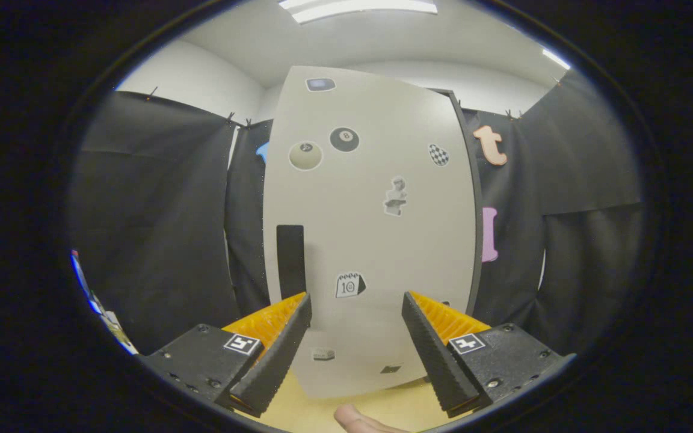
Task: Open the shoe cabinet door, grab the shoes and put them into the shoe cabinet, then close the shoe cabinet door.
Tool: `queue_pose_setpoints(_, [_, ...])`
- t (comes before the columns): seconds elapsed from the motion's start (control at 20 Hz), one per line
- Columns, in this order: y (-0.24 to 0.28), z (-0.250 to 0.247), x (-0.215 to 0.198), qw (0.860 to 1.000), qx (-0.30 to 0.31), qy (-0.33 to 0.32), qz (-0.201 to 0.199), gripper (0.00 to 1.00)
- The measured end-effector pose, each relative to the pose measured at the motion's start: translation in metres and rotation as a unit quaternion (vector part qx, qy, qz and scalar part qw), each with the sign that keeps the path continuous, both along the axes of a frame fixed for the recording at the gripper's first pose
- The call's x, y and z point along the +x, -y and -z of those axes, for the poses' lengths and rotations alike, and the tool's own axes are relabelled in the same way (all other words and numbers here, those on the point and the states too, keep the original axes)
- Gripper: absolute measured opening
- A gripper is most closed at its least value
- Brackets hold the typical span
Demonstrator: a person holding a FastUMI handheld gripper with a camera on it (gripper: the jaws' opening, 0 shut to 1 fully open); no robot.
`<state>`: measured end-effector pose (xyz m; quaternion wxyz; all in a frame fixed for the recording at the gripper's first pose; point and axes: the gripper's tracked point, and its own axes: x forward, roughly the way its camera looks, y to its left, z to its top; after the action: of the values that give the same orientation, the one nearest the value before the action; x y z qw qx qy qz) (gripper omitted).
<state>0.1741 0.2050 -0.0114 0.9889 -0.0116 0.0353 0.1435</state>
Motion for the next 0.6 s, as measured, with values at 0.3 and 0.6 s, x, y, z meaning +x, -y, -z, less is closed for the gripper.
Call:
queue_pose_setpoints(0.3, [0.012,0.015,-0.054,1.0,0.012,-0.016,0.0,0.98])
queue_pose_setpoints(0.6, [0.026,0.039,-0.108,1.0,0.002,-0.012,0.007,0.98])
